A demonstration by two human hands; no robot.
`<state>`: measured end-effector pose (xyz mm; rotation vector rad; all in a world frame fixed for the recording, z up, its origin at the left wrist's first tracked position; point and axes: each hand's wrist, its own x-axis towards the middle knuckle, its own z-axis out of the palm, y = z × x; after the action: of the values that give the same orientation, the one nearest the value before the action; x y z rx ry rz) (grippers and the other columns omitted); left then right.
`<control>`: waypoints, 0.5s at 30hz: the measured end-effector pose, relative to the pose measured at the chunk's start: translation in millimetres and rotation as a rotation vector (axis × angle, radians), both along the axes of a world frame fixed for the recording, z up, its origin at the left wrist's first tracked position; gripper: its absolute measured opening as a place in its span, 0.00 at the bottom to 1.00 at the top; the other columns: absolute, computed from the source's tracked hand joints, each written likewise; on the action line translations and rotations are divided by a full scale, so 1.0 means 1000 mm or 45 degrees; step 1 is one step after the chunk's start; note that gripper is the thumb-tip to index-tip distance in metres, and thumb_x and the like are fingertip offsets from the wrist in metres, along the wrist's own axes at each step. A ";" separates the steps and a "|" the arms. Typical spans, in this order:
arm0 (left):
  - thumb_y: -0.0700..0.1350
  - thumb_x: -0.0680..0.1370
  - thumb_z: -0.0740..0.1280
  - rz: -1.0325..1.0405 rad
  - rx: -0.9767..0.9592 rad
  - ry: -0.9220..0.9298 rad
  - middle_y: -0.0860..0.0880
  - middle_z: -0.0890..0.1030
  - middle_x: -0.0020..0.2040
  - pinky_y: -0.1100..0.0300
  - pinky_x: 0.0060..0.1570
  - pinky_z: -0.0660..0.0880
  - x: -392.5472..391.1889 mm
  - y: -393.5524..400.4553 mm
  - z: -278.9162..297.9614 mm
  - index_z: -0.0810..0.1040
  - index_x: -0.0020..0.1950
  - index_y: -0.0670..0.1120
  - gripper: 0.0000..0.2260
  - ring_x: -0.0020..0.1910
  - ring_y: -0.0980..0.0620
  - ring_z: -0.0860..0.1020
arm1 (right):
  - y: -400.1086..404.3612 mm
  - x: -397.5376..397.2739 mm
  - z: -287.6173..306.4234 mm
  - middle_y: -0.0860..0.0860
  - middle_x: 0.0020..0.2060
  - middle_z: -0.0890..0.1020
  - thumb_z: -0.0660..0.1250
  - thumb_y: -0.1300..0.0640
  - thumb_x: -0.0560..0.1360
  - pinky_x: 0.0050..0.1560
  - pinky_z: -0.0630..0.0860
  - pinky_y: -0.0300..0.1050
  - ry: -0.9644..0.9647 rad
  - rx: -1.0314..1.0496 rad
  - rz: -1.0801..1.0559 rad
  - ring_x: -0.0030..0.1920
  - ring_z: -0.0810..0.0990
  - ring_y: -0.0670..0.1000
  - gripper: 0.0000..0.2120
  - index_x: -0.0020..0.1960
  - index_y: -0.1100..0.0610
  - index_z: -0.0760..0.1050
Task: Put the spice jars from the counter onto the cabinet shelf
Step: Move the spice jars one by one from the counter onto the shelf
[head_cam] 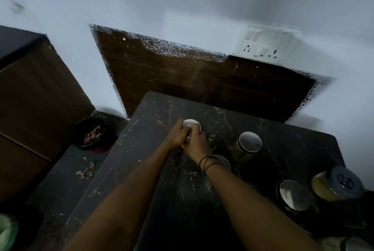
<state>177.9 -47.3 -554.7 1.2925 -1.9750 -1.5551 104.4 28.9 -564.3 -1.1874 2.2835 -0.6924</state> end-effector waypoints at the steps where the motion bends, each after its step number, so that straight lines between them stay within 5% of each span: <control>1: 0.46 0.83 0.60 0.026 0.045 0.029 0.41 0.78 0.61 0.49 0.55 0.79 -0.001 0.000 0.000 0.71 0.67 0.44 0.14 0.55 0.47 0.78 | -0.004 0.000 -0.001 0.61 0.63 0.70 0.69 0.53 0.75 0.51 0.80 0.56 -0.002 -0.017 -0.019 0.56 0.77 0.60 0.30 0.69 0.51 0.56; 7: 0.47 0.85 0.56 0.171 0.066 0.174 0.40 0.78 0.59 0.52 0.52 0.78 0.000 0.000 0.000 0.73 0.64 0.41 0.13 0.54 0.46 0.78 | -0.013 -0.004 0.002 0.56 0.62 0.74 0.73 0.48 0.71 0.50 0.80 0.51 -0.104 -0.268 -0.241 0.59 0.76 0.56 0.32 0.66 0.51 0.58; 10: 0.48 0.86 0.53 0.367 0.015 0.305 0.42 0.78 0.50 0.48 0.51 0.76 0.005 -0.006 0.006 0.75 0.52 0.42 0.14 0.49 0.46 0.77 | -0.011 -0.012 0.014 0.54 0.61 0.73 0.76 0.53 0.67 0.51 0.76 0.45 -0.266 -0.485 -0.251 0.60 0.75 0.54 0.34 0.66 0.51 0.60; 15: 0.49 0.82 0.62 0.318 -0.032 0.458 0.46 0.79 0.46 0.48 0.50 0.76 0.012 -0.017 0.026 0.76 0.45 0.48 0.09 0.46 0.48 0.78 | -0.004 -0.027 0.047 0.49 0.57 0.74 0.71 0.58 0.72 0.52 0.73 0.38 -0.644 -0.793 -0.192 0.55 0.76 0.46 0.27 0.67 0.55 0.63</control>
<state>190.1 -64.5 -528.9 1.1073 -1.5450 -1.5104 77.1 24.6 -517.4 -0.9310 1.7807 -1.6364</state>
